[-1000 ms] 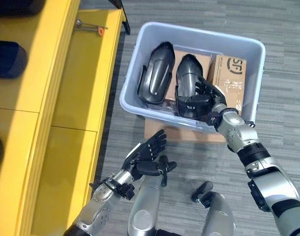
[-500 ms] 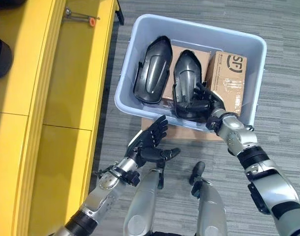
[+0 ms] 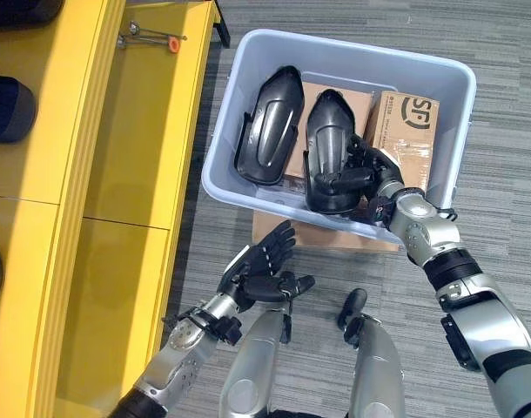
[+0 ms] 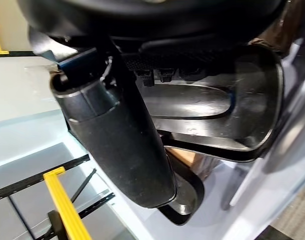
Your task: Move parts from the plastic box to the shelf.
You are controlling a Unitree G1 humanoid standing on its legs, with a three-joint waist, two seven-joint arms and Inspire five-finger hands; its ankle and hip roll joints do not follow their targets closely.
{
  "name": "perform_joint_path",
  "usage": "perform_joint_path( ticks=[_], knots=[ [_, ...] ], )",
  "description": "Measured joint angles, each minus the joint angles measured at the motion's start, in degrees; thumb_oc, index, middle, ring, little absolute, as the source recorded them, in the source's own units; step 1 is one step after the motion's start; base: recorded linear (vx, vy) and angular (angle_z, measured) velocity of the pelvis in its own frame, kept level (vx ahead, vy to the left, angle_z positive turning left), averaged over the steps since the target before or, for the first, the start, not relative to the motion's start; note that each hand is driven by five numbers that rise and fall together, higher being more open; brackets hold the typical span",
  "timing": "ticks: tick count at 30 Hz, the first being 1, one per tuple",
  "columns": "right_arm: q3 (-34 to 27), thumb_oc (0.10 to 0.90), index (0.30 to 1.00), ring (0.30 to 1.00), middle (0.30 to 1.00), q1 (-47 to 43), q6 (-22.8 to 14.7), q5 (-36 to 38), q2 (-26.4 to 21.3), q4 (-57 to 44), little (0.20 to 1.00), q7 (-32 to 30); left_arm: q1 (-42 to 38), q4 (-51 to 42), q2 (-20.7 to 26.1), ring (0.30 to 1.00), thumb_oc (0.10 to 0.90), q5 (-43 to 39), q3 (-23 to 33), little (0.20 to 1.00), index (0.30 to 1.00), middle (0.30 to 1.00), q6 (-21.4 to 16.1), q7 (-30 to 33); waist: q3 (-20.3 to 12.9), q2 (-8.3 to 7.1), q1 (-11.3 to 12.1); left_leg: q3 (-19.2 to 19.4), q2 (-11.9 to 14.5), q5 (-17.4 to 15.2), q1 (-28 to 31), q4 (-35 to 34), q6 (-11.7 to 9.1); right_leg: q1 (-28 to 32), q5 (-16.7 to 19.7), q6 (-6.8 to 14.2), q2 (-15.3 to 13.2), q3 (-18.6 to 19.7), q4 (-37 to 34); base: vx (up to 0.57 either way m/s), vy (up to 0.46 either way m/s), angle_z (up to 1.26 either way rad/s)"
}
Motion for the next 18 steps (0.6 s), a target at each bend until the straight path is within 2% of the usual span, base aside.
perform_joint_path(
  ticks=[5,8,12,18],
  knots=[
    [0.0,0.9,1.0,1.0,1.0,-0.1,0.5,-0.5,0.0,0.0,1.0,0.5,-0.3,0.0,0.0,1.0,0.9,0.0,0.1,1.0,1.0,1.0,0.2,0.1,0.0,0.23,0.4,-0.1,0.0,0.2,-0.9,-0.2,-0.2,-1.4,-0.7,-0.3,-0.1,0.0,1.1,0.08,-0.021,0.02],
    [0.5,0.9,1.0,1.0,1.0,-0.3,1.4,-3.2,-0.1,1.9,1.0,1.7,-0.7,-0.1,0.0,1.0,0.9,-0.1,0.1,1.0,1.0,1.0,0.3,0.5,0.0,0.37,1.1,-0.2,0.0,0.5,-1.3,-0.1,-0.1,-2.2,-1.5,-0.6,-0.4,-0.1,2.2,0.09,-0.05,0.04],
    [2.5,0.9,1.0,1.0,1.0,-3.1,2.4,-4.4,-0.1,2.6,1.0,2.2,-0.9,-0.7,-0.2,1.0,0.9,-0.1,1.8,1.0,1.0,1.0,1.3,1.7,0.0,0.81,1.4,-0.9,0.0,0.6,-3.2,-0.2,-0.9,-4.4,-2.0,-1.1,-0.4,-0.4,3.4,0.07,-0.026,0.08],
    [4.9,0.9,1.0,1.0,1.0,-7.4,2.6,-9.1,-1.1,2.7,1.0,5.2,-0.6,-1.2,-0.2,1.0,0.9,-0.1,1.8,1.0,1.0,1.0,1.5,1.8,-0.1,1.6,1.4,-0.9,0.1,0.8,-6.0,-0.1,-1.0,-7.7,-2.6,-1.9,-0.9,-0.5,5.2,0.06,-0.025,0.05]
  ],
)
